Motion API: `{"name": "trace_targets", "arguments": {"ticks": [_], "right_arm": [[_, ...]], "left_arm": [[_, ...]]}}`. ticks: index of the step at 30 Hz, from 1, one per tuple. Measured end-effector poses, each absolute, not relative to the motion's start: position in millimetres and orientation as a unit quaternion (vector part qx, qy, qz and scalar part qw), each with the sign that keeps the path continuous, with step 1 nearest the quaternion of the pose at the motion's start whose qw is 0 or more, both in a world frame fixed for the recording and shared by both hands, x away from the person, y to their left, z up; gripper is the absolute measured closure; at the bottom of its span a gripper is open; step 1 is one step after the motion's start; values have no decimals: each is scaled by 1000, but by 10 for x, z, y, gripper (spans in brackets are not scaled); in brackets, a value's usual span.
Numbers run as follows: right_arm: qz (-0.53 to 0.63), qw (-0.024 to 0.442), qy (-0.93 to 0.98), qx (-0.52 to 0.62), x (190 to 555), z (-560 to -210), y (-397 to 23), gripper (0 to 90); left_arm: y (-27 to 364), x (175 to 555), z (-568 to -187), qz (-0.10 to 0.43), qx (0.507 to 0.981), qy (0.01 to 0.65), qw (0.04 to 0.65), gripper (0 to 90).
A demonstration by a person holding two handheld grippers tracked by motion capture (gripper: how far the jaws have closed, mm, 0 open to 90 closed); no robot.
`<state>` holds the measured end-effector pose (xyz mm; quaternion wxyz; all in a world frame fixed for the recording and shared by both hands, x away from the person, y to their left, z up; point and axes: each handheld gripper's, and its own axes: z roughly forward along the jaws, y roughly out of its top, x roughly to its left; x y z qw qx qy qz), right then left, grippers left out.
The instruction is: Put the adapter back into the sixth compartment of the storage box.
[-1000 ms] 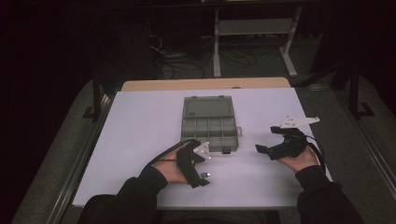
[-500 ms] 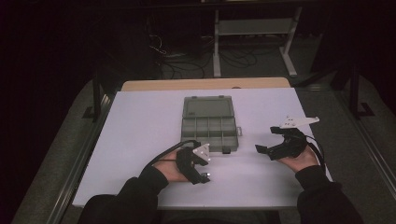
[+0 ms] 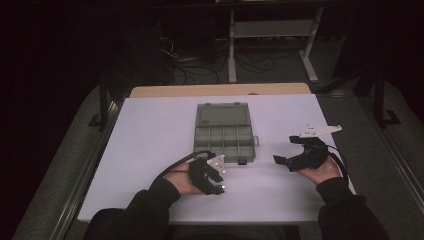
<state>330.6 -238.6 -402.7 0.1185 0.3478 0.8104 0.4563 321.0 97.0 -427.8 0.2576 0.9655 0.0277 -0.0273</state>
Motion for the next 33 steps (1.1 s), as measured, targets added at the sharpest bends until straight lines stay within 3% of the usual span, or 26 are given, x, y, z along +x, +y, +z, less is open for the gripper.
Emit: {"name": "trace_targets", "arguments": {"ticks": [13, 33], "right_arm": [[457, 118, 810, 349, 3307, -4028, -2389, 0], [457, 118, 810, 348, 3307, -4028, -2389, 0]], "left_arm": [[975, 3217, -4288, -26, 967, 23, 252, 756], [982, 3212, -4254, -31, 968, 20, 247, 764]]}}
